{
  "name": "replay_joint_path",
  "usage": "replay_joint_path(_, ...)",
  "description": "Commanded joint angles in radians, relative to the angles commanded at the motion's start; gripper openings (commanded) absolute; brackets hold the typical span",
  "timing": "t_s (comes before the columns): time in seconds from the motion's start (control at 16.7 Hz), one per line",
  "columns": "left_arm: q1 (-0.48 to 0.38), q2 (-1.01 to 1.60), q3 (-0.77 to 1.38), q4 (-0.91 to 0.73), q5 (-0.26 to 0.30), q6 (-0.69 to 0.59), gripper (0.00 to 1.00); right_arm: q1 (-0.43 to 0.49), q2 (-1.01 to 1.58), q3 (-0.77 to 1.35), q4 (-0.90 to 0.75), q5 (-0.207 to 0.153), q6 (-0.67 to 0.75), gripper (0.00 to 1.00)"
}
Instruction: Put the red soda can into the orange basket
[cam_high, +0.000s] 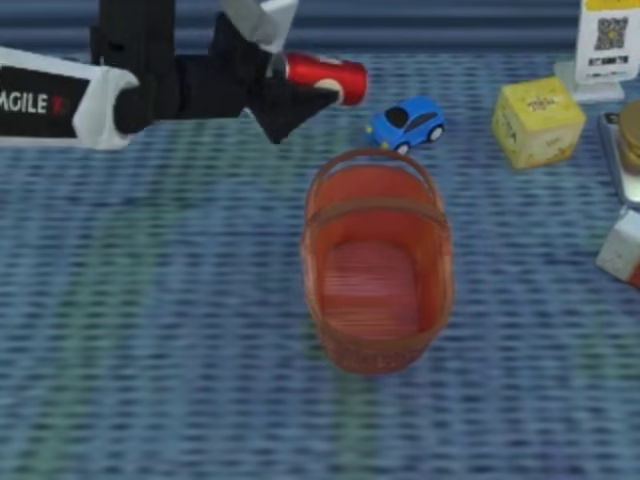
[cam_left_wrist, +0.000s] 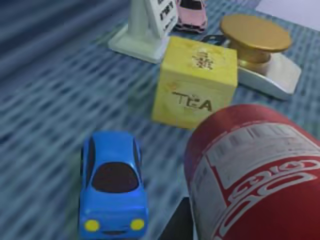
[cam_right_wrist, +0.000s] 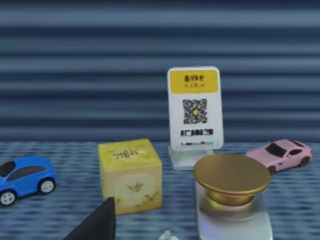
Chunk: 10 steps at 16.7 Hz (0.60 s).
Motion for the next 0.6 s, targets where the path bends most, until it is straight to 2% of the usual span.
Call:
replay_joint_path(0.18,-0.024,-0.041,-0.07,0.251,0.178,-0.092,0.0,0.0,0.0,0.0,0.0,0.0,0.0,1.0)
replay_joint_path(0.3,-0.037,-0.068,-0.105,0.372,0.272,-0.138,0.0,0.0,0.0,0.0,0.0,0.0,0.0,1.0)
replay_joint_path(0.48,-0.049,-0.097,-0.135,0.473,0.358,-0.178,0.0,0.0,0.0,0.0,0.0,0.0,0.0,1.0)
replay_joint_path(0.6,-0.05,-0.102,-0.14,0.488,0.371,-0.184,0.0,0.0,0.0,0.0,0.0,0.0,0.0,1.0)
